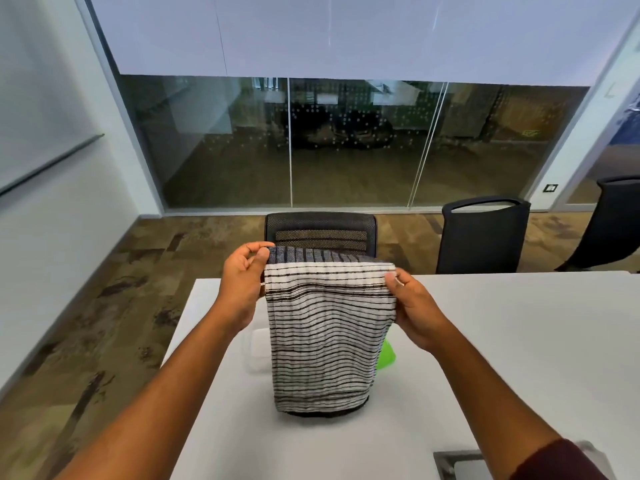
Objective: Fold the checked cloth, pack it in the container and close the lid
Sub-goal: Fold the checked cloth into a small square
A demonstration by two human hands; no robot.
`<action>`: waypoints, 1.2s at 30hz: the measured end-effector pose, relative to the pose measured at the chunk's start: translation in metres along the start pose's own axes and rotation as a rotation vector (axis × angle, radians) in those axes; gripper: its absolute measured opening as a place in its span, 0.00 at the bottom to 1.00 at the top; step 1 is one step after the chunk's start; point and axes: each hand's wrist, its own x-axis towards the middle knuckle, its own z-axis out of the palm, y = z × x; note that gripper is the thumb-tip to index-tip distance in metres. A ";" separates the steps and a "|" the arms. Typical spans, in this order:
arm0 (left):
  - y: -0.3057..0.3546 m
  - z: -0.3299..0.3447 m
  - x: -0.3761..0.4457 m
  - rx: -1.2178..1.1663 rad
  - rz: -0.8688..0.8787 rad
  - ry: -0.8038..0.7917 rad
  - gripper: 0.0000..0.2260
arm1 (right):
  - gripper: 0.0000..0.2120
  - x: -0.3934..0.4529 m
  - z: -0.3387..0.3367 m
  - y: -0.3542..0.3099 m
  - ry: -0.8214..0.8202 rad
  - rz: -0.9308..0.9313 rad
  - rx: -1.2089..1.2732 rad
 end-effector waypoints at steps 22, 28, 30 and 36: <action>-0.037 -0.020 -0.006 0.049 -0.292 -0.236 0.13 | 0.14 0.010 0.012 -0.027 0.034 0.047 0.189; -0.037 -0.020 -0.008 0.432 -0.193 -0.078 0.15 | 0.15 0.007 0.026 -0.006 -0.027 0.174 -0.090; -0.028 -0.023 -0.003 0.226 -0.200 -0.090 0.15 | 0.16 0.015 0.027 -0.017 -0.013 0.101 0.025; -0.038 -0.047 -0.011 0.066 -0.291 -0.475 0.23 | 0.29 0.006 0.009 0.005 -0.186 0.273 -0.102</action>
